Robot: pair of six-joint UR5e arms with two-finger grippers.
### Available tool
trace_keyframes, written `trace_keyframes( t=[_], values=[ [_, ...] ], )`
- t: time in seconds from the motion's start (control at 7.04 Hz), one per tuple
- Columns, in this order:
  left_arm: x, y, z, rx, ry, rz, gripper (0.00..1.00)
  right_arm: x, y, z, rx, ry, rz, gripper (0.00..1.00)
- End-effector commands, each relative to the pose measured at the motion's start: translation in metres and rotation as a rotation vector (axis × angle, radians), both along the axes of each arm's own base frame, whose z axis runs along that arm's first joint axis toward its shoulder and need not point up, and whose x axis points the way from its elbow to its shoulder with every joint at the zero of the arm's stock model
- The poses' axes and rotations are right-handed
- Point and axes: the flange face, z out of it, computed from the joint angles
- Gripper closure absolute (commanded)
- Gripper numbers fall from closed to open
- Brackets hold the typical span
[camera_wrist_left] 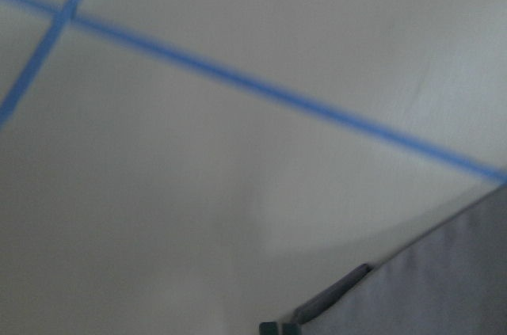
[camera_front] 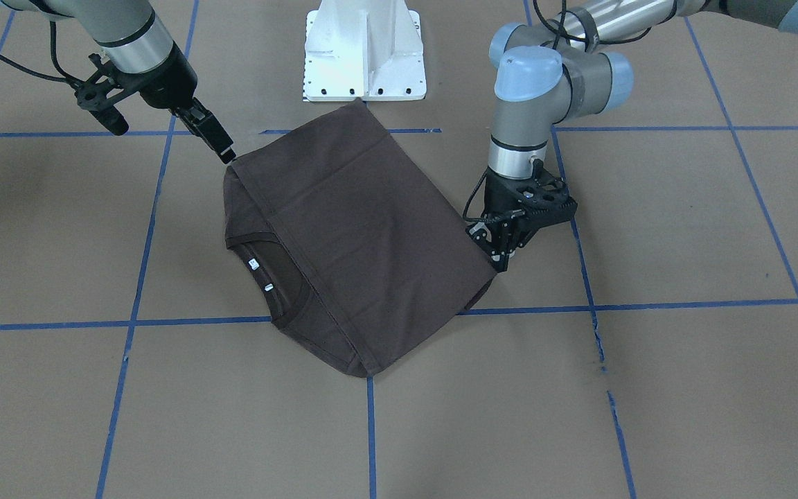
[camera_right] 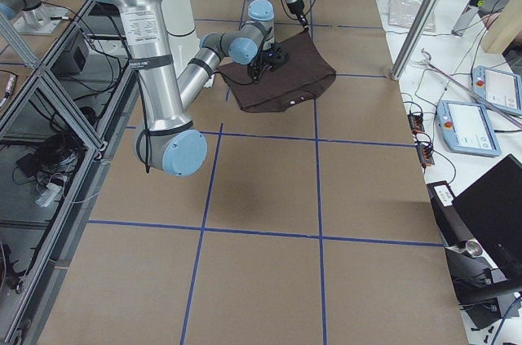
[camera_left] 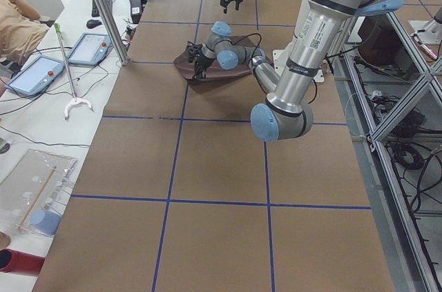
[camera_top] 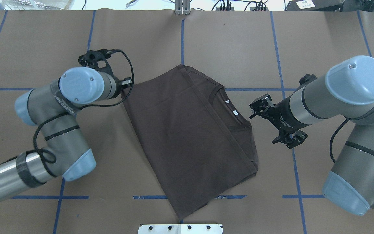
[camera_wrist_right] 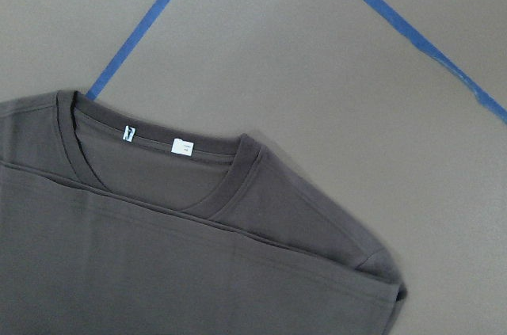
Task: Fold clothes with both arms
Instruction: 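Drag the shirt to straighten it with the left gripper while right releases the collar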
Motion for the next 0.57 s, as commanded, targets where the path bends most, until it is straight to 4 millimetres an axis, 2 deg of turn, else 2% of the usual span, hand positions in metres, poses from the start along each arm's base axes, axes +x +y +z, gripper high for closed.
trace_keyframes(
  t=[0.0, 0.14, 0.28, 0.43],
  values=[
    [0.009, -0.110, 0.008, 0.058, 0.034, -0.090, 1.00, 0.000, -0.002, 0.001, 0.004, 0.005, 0.006, 0.00],
    [0.015, -0.140, 0.006, 0.064, 0.040, -0.112, 1.00, 0.001, -0.006, 0.001, 0.019, 0.014, 0.029, 0.00],
    [0.020, -0.147, 0.019, 0.079, 0.047, -0.109, 0.80, -0.001, -0.009, -0.011, 0.045, 0.003, 0.047, 0.00],
    [0.020, -0.146, 0.010, 0.116, 0.100, -0.110, 0.28, -0.012, -0.017, -0.027, 0.065, -0.012, 0.067, 0.00]
  ],
)
